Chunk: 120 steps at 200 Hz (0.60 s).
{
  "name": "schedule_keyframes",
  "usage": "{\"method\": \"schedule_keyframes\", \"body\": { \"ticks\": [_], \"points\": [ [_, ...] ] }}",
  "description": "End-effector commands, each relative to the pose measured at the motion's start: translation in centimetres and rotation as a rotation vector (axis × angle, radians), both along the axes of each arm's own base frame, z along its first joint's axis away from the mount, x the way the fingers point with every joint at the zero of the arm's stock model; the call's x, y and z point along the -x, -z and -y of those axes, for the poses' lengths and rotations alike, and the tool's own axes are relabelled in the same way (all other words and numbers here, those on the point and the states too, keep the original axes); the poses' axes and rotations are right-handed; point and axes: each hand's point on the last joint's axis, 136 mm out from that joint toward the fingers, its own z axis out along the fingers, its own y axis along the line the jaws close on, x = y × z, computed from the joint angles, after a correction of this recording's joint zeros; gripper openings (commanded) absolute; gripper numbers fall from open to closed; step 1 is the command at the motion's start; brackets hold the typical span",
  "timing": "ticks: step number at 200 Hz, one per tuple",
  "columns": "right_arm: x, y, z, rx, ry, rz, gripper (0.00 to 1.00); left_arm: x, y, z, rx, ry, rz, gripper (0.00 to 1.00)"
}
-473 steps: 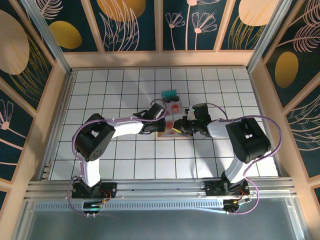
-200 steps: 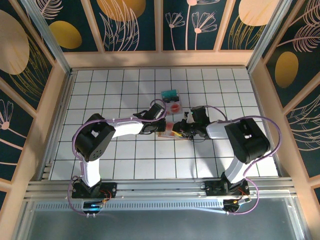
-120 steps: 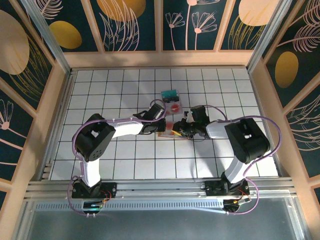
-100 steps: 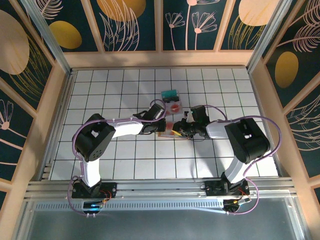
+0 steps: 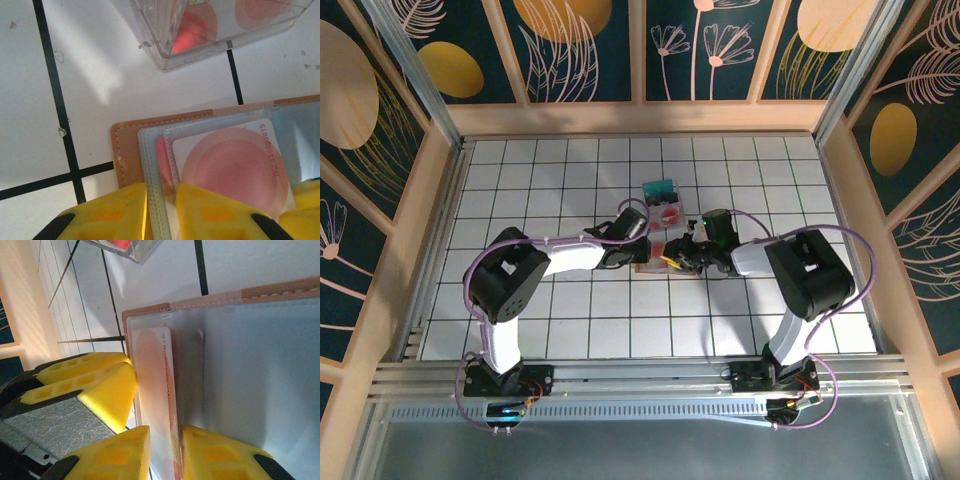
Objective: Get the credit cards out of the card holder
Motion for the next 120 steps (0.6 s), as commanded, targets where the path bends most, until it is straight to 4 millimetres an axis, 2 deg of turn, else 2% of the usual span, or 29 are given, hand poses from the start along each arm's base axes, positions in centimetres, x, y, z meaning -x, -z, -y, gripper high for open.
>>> {"method": "schedule_keyframes", "body": {
  "ticks": [1,39,73,120],
  "points": [
    [-1.8,-2.5,-1.5,-0.099,-0.016,0.100,0.23,3.3,2.6,-0.9,-0.046,0.041,-0.123,0.27],
    [-1.9,-2.8,-1.1,-0.127,-0.002,0.108,0.20,3.0,2.4,-1.6,-0.076,0.017,-0.106,0.31],
    [-1.4,-3.0,-0.4,-0.127,0.010,0.112,0.19,2.8,2.8,-2.3,-0.117,-0.013,-0.105,0.40],
    [-1.1,-3.4,0.4,-0.131,0.026,0.120,0.11,2.6,3.1,-2.7,-0.149,-0.029,-0.110,0.45]
  ]
}}
